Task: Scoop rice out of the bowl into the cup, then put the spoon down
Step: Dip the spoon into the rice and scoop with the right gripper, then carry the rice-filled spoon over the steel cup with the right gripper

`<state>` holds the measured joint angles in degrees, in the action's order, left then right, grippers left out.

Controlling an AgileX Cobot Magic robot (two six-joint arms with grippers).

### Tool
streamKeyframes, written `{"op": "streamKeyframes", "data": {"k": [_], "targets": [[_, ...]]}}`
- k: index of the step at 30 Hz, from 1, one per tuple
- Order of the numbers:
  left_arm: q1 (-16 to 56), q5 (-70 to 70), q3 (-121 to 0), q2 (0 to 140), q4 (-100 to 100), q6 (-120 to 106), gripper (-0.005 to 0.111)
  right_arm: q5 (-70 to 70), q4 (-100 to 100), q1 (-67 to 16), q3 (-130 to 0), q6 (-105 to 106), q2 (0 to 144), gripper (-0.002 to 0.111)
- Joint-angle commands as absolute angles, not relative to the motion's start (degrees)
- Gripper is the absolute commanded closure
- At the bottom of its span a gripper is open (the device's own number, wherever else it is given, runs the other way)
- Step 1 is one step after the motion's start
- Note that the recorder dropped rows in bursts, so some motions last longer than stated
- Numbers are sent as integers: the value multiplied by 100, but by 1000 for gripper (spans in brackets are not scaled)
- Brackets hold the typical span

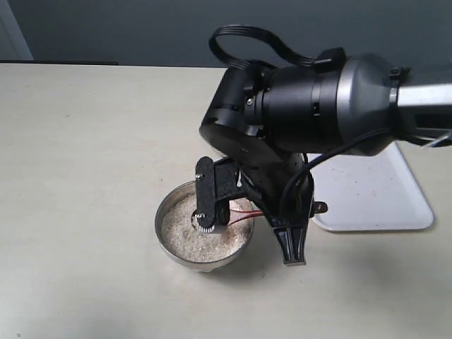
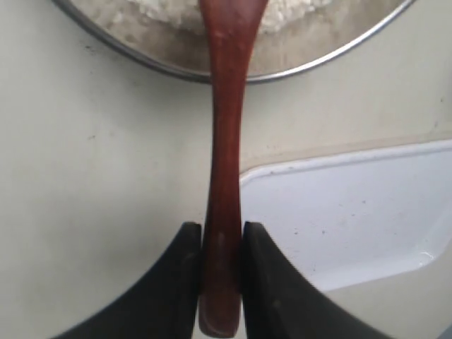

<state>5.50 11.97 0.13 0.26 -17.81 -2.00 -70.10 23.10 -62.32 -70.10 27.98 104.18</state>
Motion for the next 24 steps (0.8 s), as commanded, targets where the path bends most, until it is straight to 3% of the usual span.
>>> {"op": "streamKeyframes", "data": {"k": [1, 24], "targets": [[583, 1181, 0, 0, -1762, -163, 106, -6996, 2239, -6063, -7059, 2853, 10265, 109], [583, 1181, 0, 0, -1762, -163, 106, -6996, 2274, -5769, -7059, 2992, 10206, 109]]}}
